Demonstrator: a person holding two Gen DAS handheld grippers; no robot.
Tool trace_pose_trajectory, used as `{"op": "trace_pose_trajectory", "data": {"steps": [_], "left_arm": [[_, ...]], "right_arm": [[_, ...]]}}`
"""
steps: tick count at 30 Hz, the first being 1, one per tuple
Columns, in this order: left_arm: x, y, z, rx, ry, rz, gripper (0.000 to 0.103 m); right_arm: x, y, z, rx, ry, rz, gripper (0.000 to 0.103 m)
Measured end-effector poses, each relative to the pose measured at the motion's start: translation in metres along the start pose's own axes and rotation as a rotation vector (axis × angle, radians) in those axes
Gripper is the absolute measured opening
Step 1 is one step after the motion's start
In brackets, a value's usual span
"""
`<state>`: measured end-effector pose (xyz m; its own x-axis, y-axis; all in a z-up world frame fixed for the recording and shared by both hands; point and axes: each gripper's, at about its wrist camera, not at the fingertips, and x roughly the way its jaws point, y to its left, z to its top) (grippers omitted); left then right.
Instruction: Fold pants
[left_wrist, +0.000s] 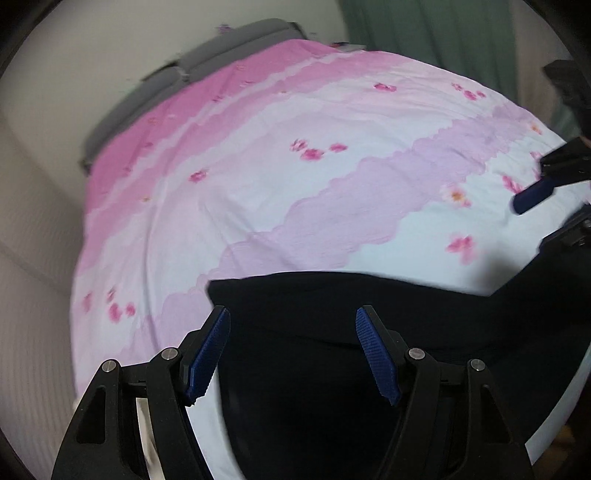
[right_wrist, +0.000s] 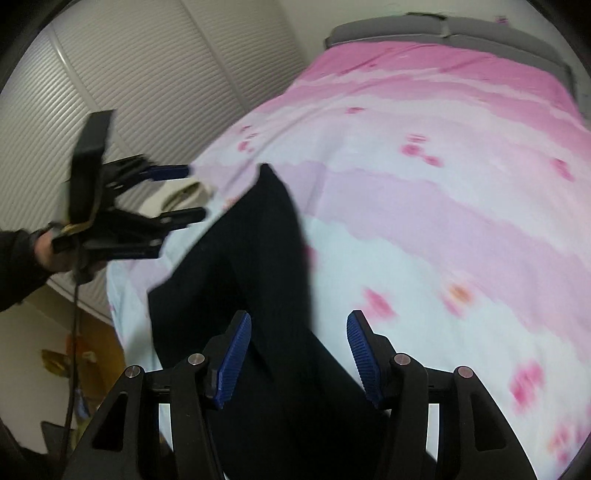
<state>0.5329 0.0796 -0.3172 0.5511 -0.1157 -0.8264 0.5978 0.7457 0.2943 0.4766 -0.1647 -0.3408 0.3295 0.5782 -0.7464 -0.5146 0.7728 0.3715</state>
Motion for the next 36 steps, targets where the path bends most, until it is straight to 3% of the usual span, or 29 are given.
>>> {"op": "trace_pose_trajectory", "data": {"steps": [3, 6, 8, 13, 20, 22, 23, 25, 27, 32, 36], "left_arm": [[0.028, 0.05, -0.007, 0.052, -0.018, -0.093, 0.07], [0.061, 0.09, -0.015, 0.086, -0.028, -0.278, 0.07], [0.082, 0.097, -0.022, 0.136, 0.001, -0.373, 0.07], [0.128, 0.087, -0.032, 0.21, 0.067, -0.379, 0.07], [0.168, 0.096, -0.029, 0.134, 0.098, -0.508, 0.072], [0.17, 0.095, -0.032, 0.111, 0.097, -0.552, 0.067], [0.17, 0.094, -0.034, 0.108, 0.104, -0.543, 0.052], [0.164, 0.092, -0.036, 0.116, 0.088, -0.503, 0.041], [0.143, 0.096, -0.039, 0.124, 0.037, -0.488, 0.022], [0.092, 0.1, -0.057, 0.16, -0.052, -0.421, 0.015], [0.044, 0.105, -0.082, 0.148, -0.128, -0.379, 0.014]], "right_arm": [[0.067, 0.025, 0.047, -0.016, 0.052, 0.005, 0.056], [0.126, 0.04, 0.077, -0.055, 0.102, -0.031, 0.056], [0.156, 0.042, 0.09, -0.071, 0.137, -0.061, 0.056], [0.206, 0.024, 0.102, -0.031, 0.205, -0.102, 0.056], [0.239, 0.001, 0.096, 0.009, 0.309, -0.017, 0.056], [0.248, -0.006, 0.096, 0.05, 0.331, 0.027, 0.054], [0.249, -0.009, 0.094, 0.07, 0.333, 0.043, 0.035], [0.249, -0.009, 0.093, 0.087, 0.326, 0.079, 0.012], [0.241, -0.002, 0.091, 0.072, 0.295, 0.076, 0.011], [0.217, 0.046, 0.095, -0.032, 0.224, -0.001, 0.009], [0.187, 0.111, 0.093, -0.215, 0.174, -0.109, 0.009]]}}
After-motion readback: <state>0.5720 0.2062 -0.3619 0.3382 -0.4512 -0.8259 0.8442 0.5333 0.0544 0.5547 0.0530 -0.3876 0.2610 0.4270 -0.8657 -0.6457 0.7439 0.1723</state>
